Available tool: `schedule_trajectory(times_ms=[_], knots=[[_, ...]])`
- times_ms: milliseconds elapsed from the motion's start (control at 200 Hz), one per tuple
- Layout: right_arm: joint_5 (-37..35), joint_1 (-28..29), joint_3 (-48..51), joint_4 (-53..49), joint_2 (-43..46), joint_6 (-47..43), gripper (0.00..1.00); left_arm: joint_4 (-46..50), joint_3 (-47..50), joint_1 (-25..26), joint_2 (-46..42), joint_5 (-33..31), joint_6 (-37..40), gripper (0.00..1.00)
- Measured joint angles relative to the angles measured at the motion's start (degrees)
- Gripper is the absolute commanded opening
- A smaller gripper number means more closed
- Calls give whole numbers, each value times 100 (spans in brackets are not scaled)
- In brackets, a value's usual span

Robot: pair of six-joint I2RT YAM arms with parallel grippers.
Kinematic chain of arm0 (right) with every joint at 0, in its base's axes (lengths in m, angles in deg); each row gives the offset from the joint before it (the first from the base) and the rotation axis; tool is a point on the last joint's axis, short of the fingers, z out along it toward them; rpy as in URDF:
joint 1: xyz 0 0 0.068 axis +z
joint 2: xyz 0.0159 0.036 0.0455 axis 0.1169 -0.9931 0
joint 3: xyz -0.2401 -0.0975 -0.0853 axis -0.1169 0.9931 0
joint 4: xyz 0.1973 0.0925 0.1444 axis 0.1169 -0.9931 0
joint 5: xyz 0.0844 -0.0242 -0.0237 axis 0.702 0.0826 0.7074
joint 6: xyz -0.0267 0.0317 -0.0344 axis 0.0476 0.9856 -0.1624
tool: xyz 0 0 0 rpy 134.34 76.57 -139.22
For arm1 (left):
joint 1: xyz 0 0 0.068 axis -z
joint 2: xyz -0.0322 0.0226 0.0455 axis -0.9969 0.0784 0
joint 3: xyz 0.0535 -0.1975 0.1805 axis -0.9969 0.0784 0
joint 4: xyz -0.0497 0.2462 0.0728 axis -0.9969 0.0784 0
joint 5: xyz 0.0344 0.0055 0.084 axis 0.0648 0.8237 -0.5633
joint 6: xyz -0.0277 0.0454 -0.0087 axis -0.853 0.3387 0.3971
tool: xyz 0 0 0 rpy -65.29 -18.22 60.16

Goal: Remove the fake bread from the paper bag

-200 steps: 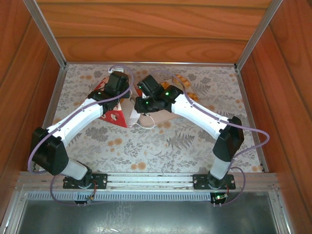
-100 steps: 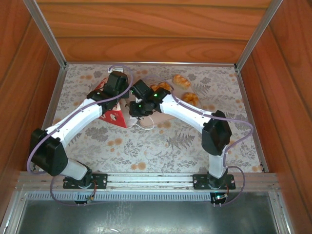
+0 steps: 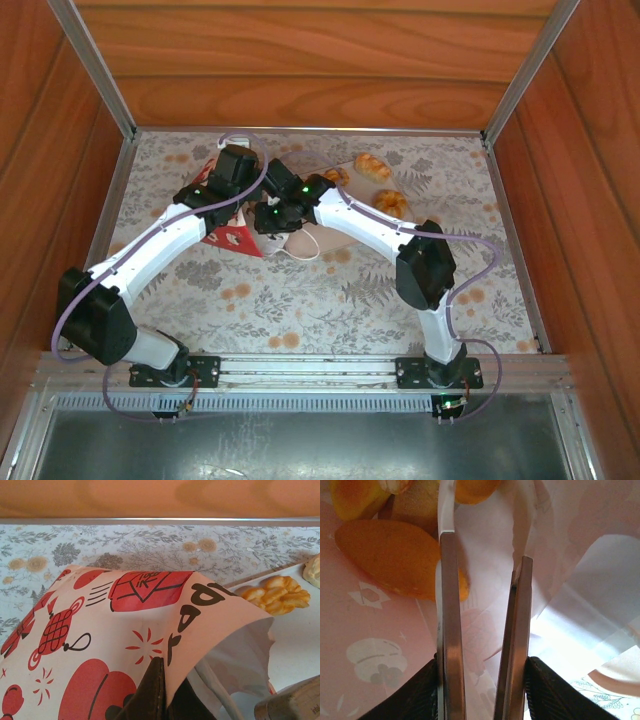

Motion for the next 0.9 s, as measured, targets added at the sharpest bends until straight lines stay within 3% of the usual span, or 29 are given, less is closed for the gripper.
schedule_trajectory(times_ms=[420, 900], knots=[[216, 28, 490, 723, 168, -118, 42, 63, 0, 2, -4, 87, 79, 0], [264, 28, 1082, 1034, 533, -232, 47, 61, 0, 0, -4, 87, 98, 0]])
